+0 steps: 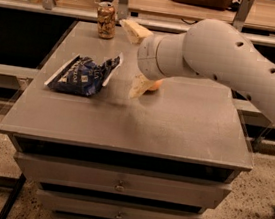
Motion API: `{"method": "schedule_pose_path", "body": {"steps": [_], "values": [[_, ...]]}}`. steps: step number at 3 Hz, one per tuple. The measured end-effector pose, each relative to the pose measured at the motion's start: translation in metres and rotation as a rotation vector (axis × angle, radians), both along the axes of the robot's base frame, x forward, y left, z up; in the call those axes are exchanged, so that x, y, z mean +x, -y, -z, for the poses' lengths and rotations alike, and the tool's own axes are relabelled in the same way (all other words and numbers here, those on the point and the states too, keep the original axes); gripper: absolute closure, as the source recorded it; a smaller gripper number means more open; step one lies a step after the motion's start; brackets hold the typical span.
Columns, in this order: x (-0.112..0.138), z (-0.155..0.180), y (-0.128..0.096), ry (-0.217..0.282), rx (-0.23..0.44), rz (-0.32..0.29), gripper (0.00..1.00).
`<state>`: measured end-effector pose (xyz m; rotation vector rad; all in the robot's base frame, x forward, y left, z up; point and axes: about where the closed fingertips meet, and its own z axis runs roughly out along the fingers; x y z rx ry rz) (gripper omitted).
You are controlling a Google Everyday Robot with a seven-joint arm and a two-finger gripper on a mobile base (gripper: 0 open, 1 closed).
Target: Move blue chip bag near orange can
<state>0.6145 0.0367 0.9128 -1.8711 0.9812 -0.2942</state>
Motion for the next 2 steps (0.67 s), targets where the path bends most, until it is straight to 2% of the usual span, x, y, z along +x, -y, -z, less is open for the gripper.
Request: {"method": "schedule_pose_path", "body": {"steps": [1,2], "values": [[0.0017,0.0031,-0.0078,-0.010,-0.003,-0.026,0.17],[0.0035,0.0086,-0.0120,-0.029,-0.005,-0.034,0.41]]}}
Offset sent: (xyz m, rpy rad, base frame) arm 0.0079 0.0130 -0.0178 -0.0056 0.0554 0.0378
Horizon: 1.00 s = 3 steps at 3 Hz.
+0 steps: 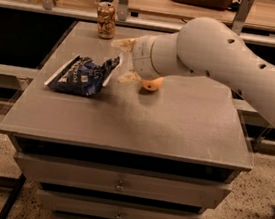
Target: Move blue chip bag near orange can
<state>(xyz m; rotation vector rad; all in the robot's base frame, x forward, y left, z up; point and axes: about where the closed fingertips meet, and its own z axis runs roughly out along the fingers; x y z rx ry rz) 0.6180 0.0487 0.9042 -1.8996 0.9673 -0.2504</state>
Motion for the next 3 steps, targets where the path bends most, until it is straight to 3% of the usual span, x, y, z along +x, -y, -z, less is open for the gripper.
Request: {"method": "schedule_pose_path", "body": {"steps": [1,3], "values": [[0.0000,0.0039,-0.0028,-0.014,0.003,-0.007,0.65],[-0.0016,0.0113,-0.0033,-0.028,0.005,-0.012,0.78]]}}
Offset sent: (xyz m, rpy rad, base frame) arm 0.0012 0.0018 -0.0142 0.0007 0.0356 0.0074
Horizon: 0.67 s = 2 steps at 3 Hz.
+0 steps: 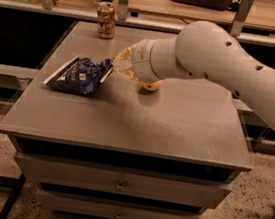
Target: Move blue chip bag near orange can
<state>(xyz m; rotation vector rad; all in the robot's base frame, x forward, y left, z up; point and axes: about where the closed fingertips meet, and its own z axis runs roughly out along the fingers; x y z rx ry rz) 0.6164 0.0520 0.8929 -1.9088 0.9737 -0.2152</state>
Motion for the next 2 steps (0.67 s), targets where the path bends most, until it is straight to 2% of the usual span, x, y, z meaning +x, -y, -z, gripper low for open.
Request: {"method": "schedule_pose_path", "body": {"steps": [1,2], "values": [[0.003,-0.001,0.008,-0.019,0.029,0.019,0.94],[0.013,-0.009,0.018,-0.022,0.035,0.049,1.00]]}}
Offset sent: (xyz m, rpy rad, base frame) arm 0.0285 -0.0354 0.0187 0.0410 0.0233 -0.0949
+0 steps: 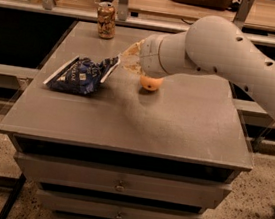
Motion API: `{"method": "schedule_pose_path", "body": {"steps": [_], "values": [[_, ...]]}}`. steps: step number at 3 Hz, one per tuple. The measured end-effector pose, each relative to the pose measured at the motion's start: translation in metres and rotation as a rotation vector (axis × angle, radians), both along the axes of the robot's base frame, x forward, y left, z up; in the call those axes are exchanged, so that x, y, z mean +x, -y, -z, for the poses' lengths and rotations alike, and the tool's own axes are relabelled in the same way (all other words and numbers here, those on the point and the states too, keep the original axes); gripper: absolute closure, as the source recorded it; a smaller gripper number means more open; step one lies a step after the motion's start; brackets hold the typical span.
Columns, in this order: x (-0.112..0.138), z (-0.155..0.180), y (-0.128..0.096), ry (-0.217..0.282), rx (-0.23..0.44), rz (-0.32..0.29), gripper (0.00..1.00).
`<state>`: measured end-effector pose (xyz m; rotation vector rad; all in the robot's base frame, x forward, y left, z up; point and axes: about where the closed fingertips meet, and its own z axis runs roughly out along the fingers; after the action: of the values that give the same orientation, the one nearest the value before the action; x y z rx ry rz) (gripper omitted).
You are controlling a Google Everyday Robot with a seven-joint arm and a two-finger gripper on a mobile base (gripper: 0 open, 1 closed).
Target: Move blue chip bag near orange can
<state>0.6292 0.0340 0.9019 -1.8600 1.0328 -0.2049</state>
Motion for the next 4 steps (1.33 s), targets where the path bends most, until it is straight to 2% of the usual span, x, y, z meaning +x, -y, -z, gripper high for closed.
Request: {"method": "schedule_pose_path", "body": {"steps": [1,2,4], "values": [[0.0098,-0.0103,0.0091,0.008,0.002,0.024,0.82],[0.0093,-0.0109,0.0107,0.022,-0.003,0.008,0.59],[0.0006,-0.0049,0.0040,0.051,-0.032,-0.073,0.13]]}}
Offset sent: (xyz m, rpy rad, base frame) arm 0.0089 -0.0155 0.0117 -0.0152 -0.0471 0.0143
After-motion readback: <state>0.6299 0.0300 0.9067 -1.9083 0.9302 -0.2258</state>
